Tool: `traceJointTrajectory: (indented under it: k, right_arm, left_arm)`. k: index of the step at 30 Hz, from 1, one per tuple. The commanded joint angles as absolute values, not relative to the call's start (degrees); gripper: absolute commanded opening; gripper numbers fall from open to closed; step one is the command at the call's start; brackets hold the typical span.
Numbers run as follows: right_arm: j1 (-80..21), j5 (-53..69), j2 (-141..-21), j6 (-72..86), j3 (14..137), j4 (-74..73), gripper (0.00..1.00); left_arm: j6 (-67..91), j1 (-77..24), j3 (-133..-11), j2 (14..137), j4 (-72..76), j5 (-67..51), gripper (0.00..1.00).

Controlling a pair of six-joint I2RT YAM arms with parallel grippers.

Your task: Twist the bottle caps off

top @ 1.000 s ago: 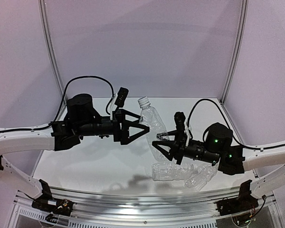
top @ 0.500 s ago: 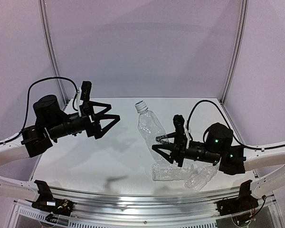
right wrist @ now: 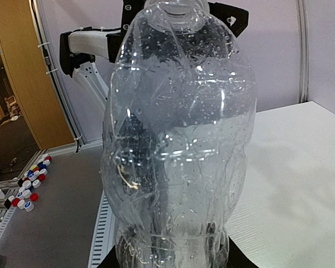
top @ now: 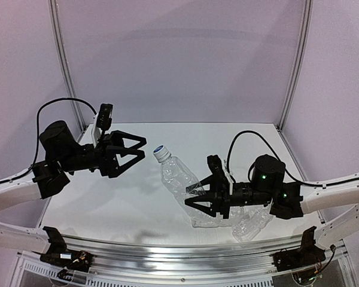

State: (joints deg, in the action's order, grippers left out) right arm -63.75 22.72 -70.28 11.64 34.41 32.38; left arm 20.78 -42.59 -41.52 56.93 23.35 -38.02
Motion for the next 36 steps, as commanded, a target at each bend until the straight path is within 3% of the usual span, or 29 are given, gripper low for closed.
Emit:
traceJointTrajectory:
  k: [1,21,31,36]
  right_arm:
    - [-64.3,25.7,-72.2,12.0,37.0,31.8,0.3]
    - [-64.2,27.7,-75.8,11.4,40.4,27.6,0.3]
    - [-64.3,27.6,-75.6,11.1,40.6,26.7,0.3]
    - [-64.2,27.8,-75.2,11.1,40.5,26.7,0.3]
  left_arm:
    - [21.1,-44.3,-41.0,57.4,26.7,-42.7,0.77]
    - [17.2,-48.9,-42.2,59.5,25.5,-38.0,0.5]
    - [17.1,-49.0,-41.8,58.3,25.3,-38.4,0.54]
    - [16.6,-49.1,-41.9,58.0,24.8,-38.6,0.46]
